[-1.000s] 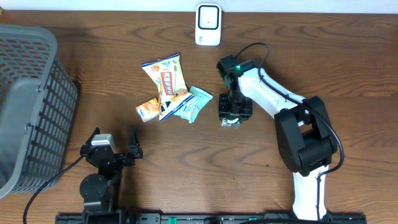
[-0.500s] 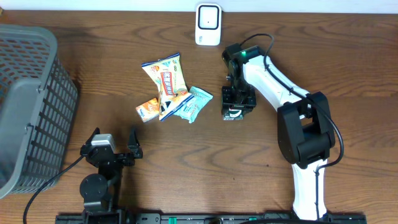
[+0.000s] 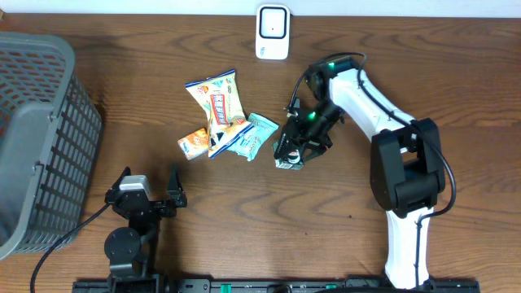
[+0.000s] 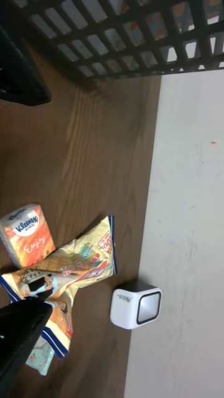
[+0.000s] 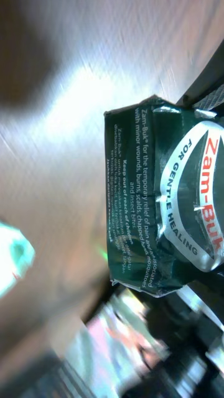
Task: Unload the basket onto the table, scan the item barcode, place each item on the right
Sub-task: 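Lift the tin and carry it toward the white scanner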
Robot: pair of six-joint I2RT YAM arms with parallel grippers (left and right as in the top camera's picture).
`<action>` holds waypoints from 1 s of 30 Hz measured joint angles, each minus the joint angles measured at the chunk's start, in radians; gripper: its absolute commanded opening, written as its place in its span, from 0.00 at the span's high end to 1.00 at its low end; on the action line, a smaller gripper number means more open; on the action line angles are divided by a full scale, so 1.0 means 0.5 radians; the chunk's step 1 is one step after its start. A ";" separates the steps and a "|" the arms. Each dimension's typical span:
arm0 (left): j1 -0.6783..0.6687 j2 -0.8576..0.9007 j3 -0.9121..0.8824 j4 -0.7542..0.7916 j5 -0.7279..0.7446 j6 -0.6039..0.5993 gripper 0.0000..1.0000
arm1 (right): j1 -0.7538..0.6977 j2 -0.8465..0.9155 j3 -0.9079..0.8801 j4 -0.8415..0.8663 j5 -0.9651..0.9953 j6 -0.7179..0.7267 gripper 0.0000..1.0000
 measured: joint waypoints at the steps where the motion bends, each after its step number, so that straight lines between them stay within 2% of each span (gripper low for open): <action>1: 0.000 0.000 0.000 0.000 0.000 -0.001 0.02 | -0.013 0.000 0.000 -0.025 -0.066 -0.050 0.65; 6: 0.000 0.000 0.000 0.000 0.001 0.000 0.02 | -0.060 0.000 0.001 -0.134 -0.304 -0.284 0.65; 14: 0.000 0.000 0.000 0.000 0.001 0.000 0.03 | -0.069 0.000 0.002 -0.417 -0.513 -0.464 0.66; 19: 0.000 0.000 0.000 0.000 0.000 0.000 0.02 | -0.069 0.000 0.002 -0.546 -0.580 -0.515 0.66; 30: 0.000 0.000 0.000 0.000 0.001 -0.001 0.02 | -0.076 0.000 0.002 -0.549 -0.595 -0.523 0.66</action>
